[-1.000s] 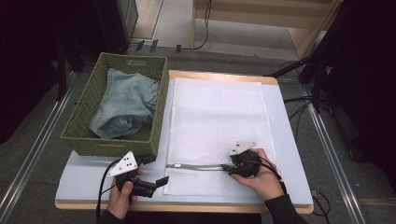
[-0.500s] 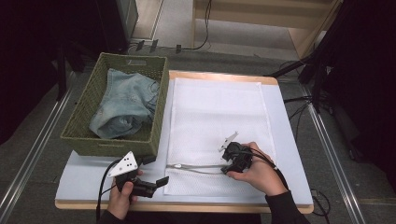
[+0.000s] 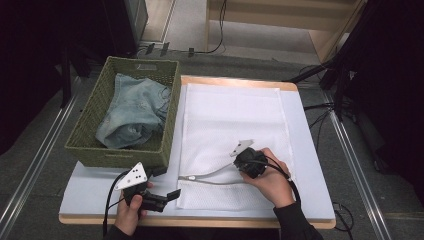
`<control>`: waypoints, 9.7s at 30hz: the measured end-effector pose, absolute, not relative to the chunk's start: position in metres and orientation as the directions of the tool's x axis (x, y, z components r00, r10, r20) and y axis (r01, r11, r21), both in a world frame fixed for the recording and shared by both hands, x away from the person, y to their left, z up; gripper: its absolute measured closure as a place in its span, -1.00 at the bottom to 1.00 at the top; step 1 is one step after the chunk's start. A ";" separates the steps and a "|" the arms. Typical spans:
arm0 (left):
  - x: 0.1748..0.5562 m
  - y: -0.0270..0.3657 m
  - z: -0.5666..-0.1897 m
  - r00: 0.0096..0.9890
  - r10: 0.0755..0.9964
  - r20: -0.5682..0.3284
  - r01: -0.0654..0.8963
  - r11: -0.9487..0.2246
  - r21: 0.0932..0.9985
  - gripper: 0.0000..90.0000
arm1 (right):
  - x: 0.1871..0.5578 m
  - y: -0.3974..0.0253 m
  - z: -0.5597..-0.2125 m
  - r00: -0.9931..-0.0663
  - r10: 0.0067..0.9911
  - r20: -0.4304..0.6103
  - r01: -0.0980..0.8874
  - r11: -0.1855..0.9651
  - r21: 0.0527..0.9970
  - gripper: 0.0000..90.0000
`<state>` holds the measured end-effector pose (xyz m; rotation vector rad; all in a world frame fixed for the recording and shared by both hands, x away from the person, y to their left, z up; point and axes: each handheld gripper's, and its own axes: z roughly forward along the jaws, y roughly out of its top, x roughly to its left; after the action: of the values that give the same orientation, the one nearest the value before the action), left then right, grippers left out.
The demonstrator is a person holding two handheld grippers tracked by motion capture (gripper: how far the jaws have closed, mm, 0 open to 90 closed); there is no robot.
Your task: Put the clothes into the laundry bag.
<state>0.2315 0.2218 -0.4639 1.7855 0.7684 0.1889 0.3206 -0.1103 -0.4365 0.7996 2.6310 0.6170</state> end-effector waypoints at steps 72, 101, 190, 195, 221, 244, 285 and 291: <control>0.306 0.271 -0.351 0.589 0.808 0.002 0.270 -0.199 0.942 -1.00 | 0.308 -0.156 -0.435 -0.702 0.693 0.166 0.461 0.264 0.847 0.91; 0.433 0.312 -0.382 0.348 0.922 -0.171 0.697 -0.133 0.705 -1.00 | 0.309 -0.160 -0.436 -0.709 0.686 0.167 0.459 0.268 0.847 0.91; 0.444 0.292 -0.389 0.281 0.935 -0.215 0.791 -0.099 0.604 0.54 | 0.311 -0.161 -0.446 -0.710 0.686 0.157 0.474 0.301 0.828 0.92; 0.436 0.299 -0.370 0.305 0.928 -0.212 0.708 -0.072 0.703 0.54 | 0.310 -0.161 -0.445 -0.711 0.687 0.152 0.469 0.301 0.830 0.94; 0.385 0.303 -0.311 0.348 0.930 -0.118 0.376 -0.023 0.926 0.53 | 0.310 -0.161 -0.442 -0.724 0.677 0.132 0.450 0.318 0.835 0.99; 0.360 0.274 -0.291 0.485 0.865 -0.125 0.290 -0.025 0.957 0.52 | 0.311 -0.162 -0.446 -0.726 0.674 0.140 0.457 0.320 0.830 0.99; 0.215 0.179 -0.340 0.868 0.476 -0.140 0.186 -0.050 0.981 0.51 | 0.316 -0.164 -0.446 -0.718 0.666 0.202 0.487 0.274 0.829 0.99; 0.206 0.172 -0.361 0.898 0.417 -0.138 0.187 -0.078 0.979 0.50 | 0.317 -0.166 -0.443 -0.706 0.677 0.208 0.490 0.256 0.833 0.99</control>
<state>0.2065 0.1719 -0.3613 1.6583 0.4715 0.2029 0.3171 -0.1663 -0.4434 1.0996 2.3294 1.4339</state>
